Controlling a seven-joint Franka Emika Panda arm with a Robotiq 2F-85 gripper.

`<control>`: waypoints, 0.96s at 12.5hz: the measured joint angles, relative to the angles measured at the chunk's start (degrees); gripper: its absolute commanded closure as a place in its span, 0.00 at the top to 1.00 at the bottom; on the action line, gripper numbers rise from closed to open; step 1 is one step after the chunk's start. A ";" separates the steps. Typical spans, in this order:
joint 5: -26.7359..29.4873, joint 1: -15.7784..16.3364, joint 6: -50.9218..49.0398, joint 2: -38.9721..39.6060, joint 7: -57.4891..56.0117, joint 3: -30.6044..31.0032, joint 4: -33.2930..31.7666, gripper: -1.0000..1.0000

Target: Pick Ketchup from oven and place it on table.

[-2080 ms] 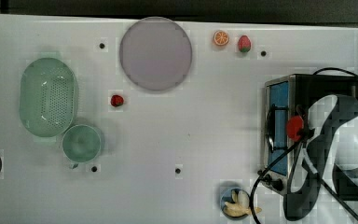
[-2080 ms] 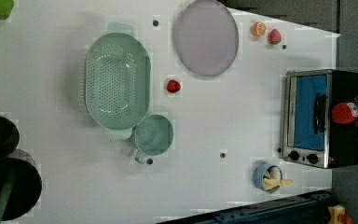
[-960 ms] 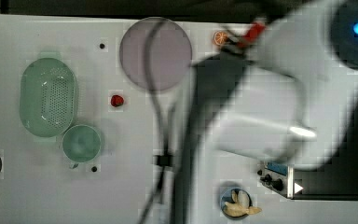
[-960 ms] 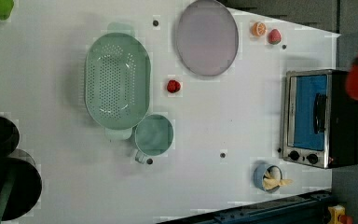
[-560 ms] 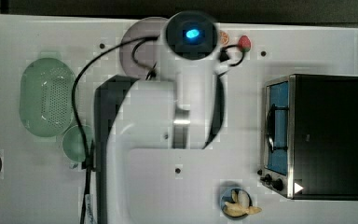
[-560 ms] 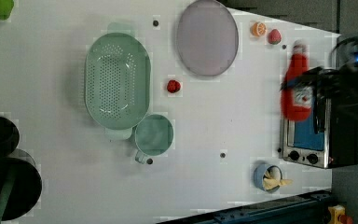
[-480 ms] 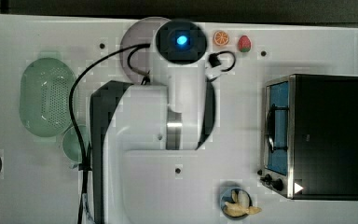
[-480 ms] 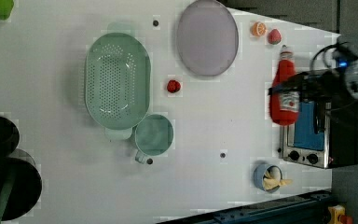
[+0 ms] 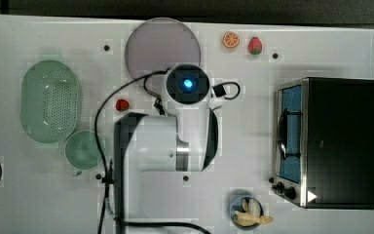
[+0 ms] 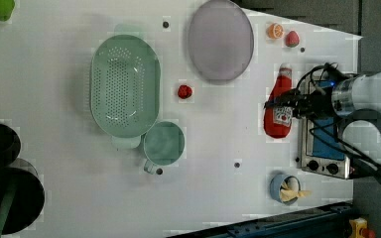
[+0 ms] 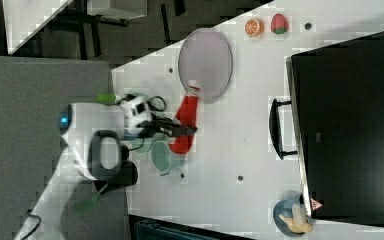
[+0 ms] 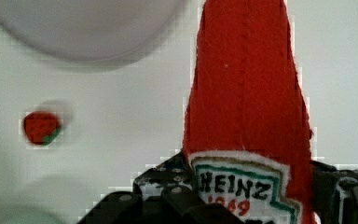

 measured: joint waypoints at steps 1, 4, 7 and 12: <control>-0.73 -0.54 3.33 1.16 0.00 -0.60 -1.79 0.64; -1.24 -1.30 14.97 5.18 0.00 -2.01 -9.62 0.64; -1.04 -1.51 19.67 8.21 0.00 -2.75 -14.10 0.77; -1.12 -1.52 22.69 10.06 1.33 -2.68 -13.43 1.00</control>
